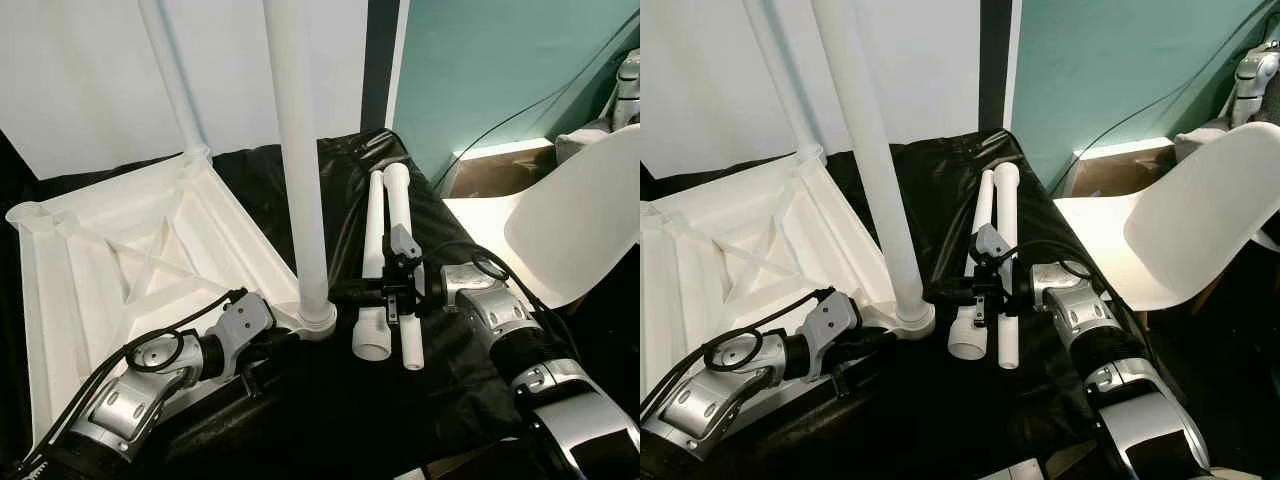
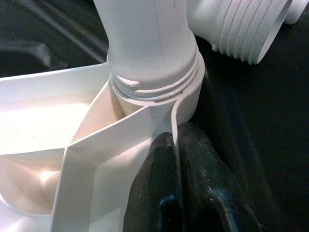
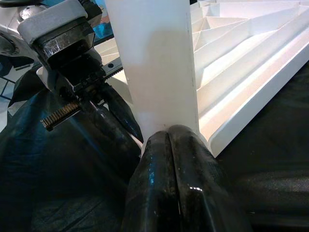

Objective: Building children table

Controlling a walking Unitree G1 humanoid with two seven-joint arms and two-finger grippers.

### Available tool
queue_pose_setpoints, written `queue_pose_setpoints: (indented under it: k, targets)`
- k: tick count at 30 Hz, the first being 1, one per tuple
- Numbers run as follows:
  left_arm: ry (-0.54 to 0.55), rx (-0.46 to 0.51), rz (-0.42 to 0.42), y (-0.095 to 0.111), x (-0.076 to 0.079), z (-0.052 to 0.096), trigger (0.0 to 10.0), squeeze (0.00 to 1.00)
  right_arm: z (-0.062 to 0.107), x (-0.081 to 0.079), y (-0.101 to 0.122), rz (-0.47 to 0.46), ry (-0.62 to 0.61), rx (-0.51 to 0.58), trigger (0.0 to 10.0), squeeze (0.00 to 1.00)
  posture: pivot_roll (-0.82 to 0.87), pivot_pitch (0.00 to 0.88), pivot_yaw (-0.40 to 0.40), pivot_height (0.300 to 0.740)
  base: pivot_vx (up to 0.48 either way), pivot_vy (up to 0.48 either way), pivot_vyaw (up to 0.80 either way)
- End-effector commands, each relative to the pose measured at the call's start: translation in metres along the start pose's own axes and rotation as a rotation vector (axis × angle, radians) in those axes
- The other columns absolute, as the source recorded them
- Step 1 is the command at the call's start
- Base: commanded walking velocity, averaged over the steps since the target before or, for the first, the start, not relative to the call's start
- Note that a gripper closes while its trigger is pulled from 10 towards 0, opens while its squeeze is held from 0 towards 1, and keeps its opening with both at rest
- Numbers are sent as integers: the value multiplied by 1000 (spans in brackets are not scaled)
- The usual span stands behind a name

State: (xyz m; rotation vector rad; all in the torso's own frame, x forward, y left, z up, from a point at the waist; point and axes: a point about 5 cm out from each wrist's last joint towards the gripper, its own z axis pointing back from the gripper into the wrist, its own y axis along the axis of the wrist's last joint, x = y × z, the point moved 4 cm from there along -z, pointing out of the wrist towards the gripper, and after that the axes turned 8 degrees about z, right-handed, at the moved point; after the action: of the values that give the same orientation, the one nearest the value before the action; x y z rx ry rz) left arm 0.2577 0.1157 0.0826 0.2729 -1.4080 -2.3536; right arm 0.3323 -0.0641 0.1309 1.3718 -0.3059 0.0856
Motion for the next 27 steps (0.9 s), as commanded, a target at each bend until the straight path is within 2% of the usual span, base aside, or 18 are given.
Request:
queue_pose_setpoints:
  k: [1, 3, 4, 7, 8, 11, 15, 25, 26, 27]
  targets:
    - [-207, -121, 60, -29, 30, -5, 10000, 0, -2, 5, 3, -22, -68, 46, 0, 0, 85, 0, 33, 740, 0, 0, 0]
    - [-208, -121, 60, -29, 30, -6, 10000, 0, -6, 9, 5, -46, -148, 78, 0, 0, 81, 0, 25, 740, 0, 0, 0]
    - [-208, -121, 60, -29, 30, -6, 10000, 0, -6, 9, 5, -46, -148, 78, 0, 0, 81, 0, 25, 740, 0, 0, 0]
    - [-198, -110, 61, -27, 29, -9, 10000, 0, -19, 11, 5, -95, -352, 139, 0, 0, 73, 0, 2, 740, 0, 0, 0]
    - [-198, -110, 61, -27, 29, -9, 10000, 0, -19, 11, 5, -95, -352, 139, 0, 0, 73, 0, 2, 740, 0, 0, 0]
    - [-192, -99, 65, -26, 29, -12, 10000, 0, -28, 2, 3, -142, -505, 185, 0, 0, 66, 0, -4, 740, 0, 0, 0]
    - [-196, -98, 69, -27, 30, -14, 10000, 0, -32, -7, 2, -156, -576, 205, 0, 0, 60, 0, -2, 740, 0, 0, 0]
    - [-202, -95, 67, -25, 30, -18, 10000, 0, -22, 0, 1, -159, -734, 199, 0, 0, 55, 0, -9, 740, 0, 0, 0]
    - [-203, -93, 67, -25, 30, -18, 10000, 0, -22, -1, 3, -131, -722, 183, 3098, 35, 49, 0, -10, 740, 0, 0, 0]
    - [-203, -92, 68, -25, 30, -18, 10000, 0, -21, -1, 5, -110, -713, 179, 6784, 1000, 48, 0, -10, 740, 0, 0, 0]
